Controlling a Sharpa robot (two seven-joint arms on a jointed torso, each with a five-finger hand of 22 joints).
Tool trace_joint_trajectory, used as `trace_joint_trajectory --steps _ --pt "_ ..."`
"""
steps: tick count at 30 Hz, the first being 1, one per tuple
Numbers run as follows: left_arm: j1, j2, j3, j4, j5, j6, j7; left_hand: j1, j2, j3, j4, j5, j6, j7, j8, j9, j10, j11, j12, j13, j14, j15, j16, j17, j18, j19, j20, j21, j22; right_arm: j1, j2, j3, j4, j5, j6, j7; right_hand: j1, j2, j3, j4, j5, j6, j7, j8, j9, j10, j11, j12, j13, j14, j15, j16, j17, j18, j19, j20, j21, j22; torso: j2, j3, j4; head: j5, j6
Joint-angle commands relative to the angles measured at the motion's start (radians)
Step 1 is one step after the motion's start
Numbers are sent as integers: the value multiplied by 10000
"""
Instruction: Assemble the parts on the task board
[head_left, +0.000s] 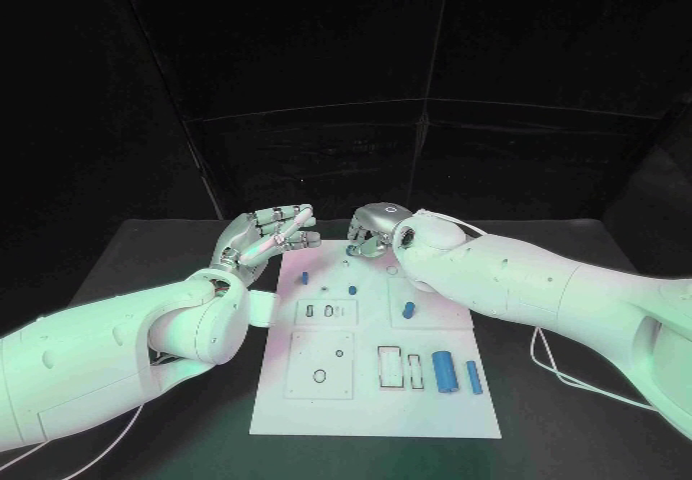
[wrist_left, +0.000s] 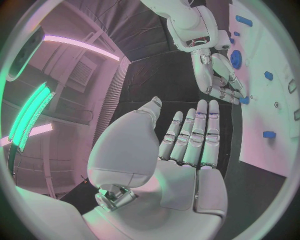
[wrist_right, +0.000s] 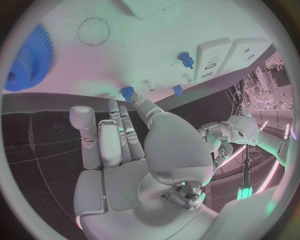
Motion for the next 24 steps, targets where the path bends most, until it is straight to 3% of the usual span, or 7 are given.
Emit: trace_joint_trajectory --steps 1,4,9,16,19,20,24 --pt "20 7 10 15 -99 70 47 115 14 -8 -62 37 54 542 -69 -11 -9 78 -33 -15 66 30 -61 -10 97 61 17 -12 -17 19 19 5 -18 -16 -51 29 28 -199 -134 107 -65 -495 43 -35 -6 -376 66 7 -10 158 104 -104 -200 17 -205 56 -173 -290 -9 -3 -4 1 -18" --pt "22 6 10 6 -99 74 42 115 14 -8 -62 37 54 542 -69 -11 -9 78 -33 -15 66 30 -61 -10 97 61 17 -12 -17 19 -43 4 72 13 -182 52 98 -297 -349 202 -96 -801 64 -21 9 -608 94 56 6 136 127 -150 -300 48 -303 93 -274 -449 -11 0 -5 2 -14" --pt "25 -24 10 6 -99 82 35 115 14 -8 -62 37 54 542 -69 -11 -9 78 -33 -15 66 30 -61 -10 97 61 17 -12 -17 20 -450 5 534 101 -521 49 193 -272 -435 263 -8 -727 83 38 44 -527 97 180 44 143 131 -140 -295 33 -231 103 -225 -367 -25 -2 -26 11 1" --pt "28 -132 8 36 -99 113 14 123 21 -17 -80 37 68 536 -80 -15 -12 77 -54 -14 59 33 -83 -17 95 59 19 -23 -26 24 -1992 6 2065 973 -1184 -45 367 -209 -453 428 374 -152 61 238 121 406 -51 772 232 271 28 126 141 -42 96 36 61 73 -70 -5 -115 29 25" --pt "29 -178 7 42 -99 114 12 130 23 -18 -88 37 79 531 -83 -16 -13 76 -61 -14 55 34 -91 -19 94 57 20 -27 -29 28 -2771 6 2800 1619 -1192 -242 196 -566 -742 550 445 -130 -65 210 97 1257 -238 1295 515 377 -108 382 593 -110 354 -66 298 460 -78 -5 -136 23 50" --pt "29 -192 7 41 -99 114 11 133 25 -19 -92 38 84 529 -84 -16 -13 76 -65 -14 54 35 -95 -20 94 57 20 -29 -31 30 -3028 16 3036 1858 -1141 -329 163 -697 -966 668 515 -151 -154 188 83 1538 -359 1604 787 406 -252 483 744 -123 451 -208 391 578 -82 -1 -154 37 53" --pt "30 -214 6 22 -99 120 9 133 25 -19 -92 38 84 529 -84 -16 -13 76 -65 -14 54 35 -95 -20 94 57 20 -29 -31 33 -3803 119 3675 2709 -738 -642 136 -950 -1589 925 365 -373 -290 124 58 2380 -545 2994 1945 522 -372 826 1399 -239 773 -357 682 1080 -84 9 -194 43 67"
